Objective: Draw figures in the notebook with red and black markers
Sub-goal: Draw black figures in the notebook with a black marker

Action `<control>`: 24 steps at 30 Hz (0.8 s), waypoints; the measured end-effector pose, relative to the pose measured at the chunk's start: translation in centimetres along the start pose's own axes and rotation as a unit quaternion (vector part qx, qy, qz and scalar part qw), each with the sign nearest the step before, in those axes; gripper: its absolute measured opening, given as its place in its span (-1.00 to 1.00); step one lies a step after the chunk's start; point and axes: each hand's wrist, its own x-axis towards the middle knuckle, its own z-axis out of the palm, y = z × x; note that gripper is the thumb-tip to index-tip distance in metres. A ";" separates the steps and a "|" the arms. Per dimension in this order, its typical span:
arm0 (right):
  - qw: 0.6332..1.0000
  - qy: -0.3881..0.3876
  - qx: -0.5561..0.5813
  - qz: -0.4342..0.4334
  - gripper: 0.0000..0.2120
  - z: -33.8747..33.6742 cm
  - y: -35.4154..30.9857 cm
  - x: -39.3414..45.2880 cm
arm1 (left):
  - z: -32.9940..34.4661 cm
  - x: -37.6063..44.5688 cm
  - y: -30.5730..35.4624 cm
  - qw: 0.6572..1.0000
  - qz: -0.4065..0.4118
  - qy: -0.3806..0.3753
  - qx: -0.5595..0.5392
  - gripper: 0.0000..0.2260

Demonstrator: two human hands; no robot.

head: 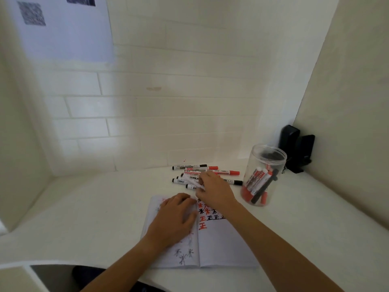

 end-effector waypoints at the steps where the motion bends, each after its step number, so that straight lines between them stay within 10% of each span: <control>1: 0.998 0.032 0.044 0.014 -0.87 -0.2 -0.1 -0.6 | 0.0 0.0 0.0 1.000 -0.002 0.001 -0.005 -0.63; 13: 0.735 0.057 0.645 0.202 -0.85 -0.6 1.3 -8.7 | -0.4 -0.2 0.2 0.998 0.028 0.062 -0.003 -0.78; 19: 0.949 0.249 0.193 0.011 -0.91 0.3 2.8 -9.3 | -0.7 -0.2 0.6 0.998 0.046 0.041 0.003 -0.74; 24: 0.976 0.172 0.035 -0.130 -0.80 2.5 1.0 -9.6 | -0.8 -0.4 1.1 0.994 0.103 0.016 -0.023 -0.70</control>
